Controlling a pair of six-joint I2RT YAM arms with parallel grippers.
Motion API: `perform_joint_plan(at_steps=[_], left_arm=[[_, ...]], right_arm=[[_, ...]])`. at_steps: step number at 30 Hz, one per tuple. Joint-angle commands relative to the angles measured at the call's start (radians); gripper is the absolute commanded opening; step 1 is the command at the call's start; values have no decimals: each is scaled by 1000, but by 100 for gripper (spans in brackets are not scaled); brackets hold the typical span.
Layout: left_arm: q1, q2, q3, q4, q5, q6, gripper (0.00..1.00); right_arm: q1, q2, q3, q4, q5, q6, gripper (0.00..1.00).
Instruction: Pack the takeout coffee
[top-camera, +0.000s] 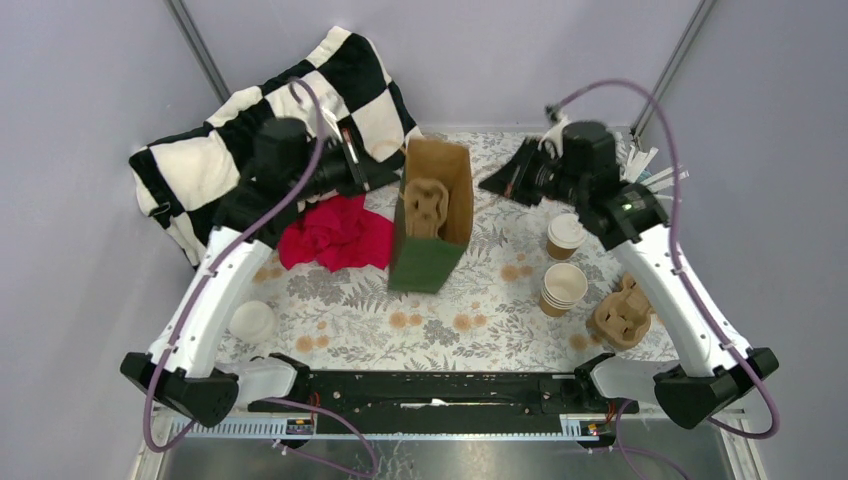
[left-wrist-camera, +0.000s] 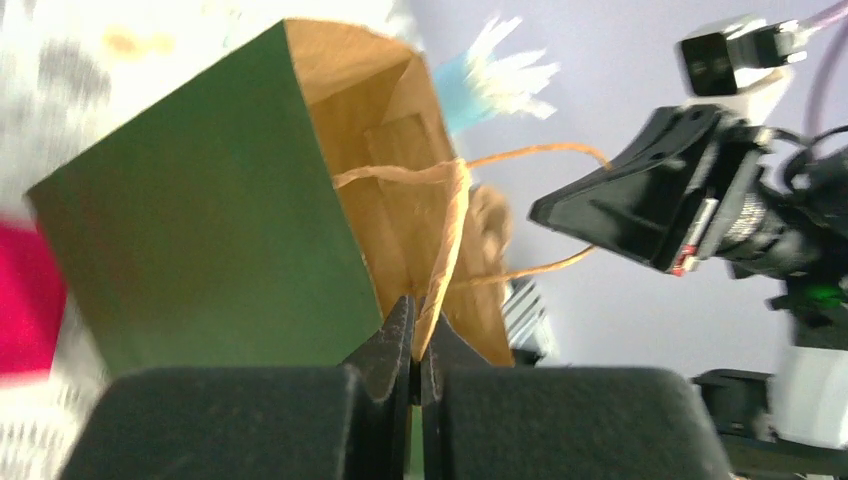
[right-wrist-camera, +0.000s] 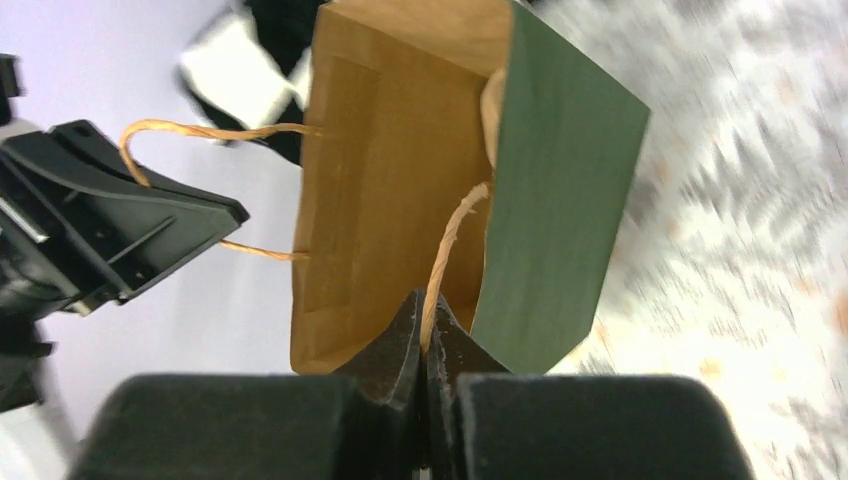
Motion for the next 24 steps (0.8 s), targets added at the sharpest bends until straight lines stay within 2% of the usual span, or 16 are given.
perform_joint_plan(at_steps=[1,4,9,11,14,18,24], left_arm=[[42,-4,-277,8,-13,-62,0],[52,6,-283,44,17,-60,0],[50,63,62,40,72,-28,0],[50,67,150,52,78,-32,0],[50,57,193,76,85,-48,0],[50,17,95,76,59,-80,0],[91,0,-213,-3,-35,-130,0]], right_arm=[[-29,-40,-237,27,50,81,0],[-45,2,-194,10,58,24,0],[-42,151,230,-192,-48,-92,0],[-41,162,306,-195,-102,-106,0],[-41,152,351,-167,-171,-100,0],[-42,111,290,-148,-166,-73,0],[-70,30,-132,-35,-59,48,0]])
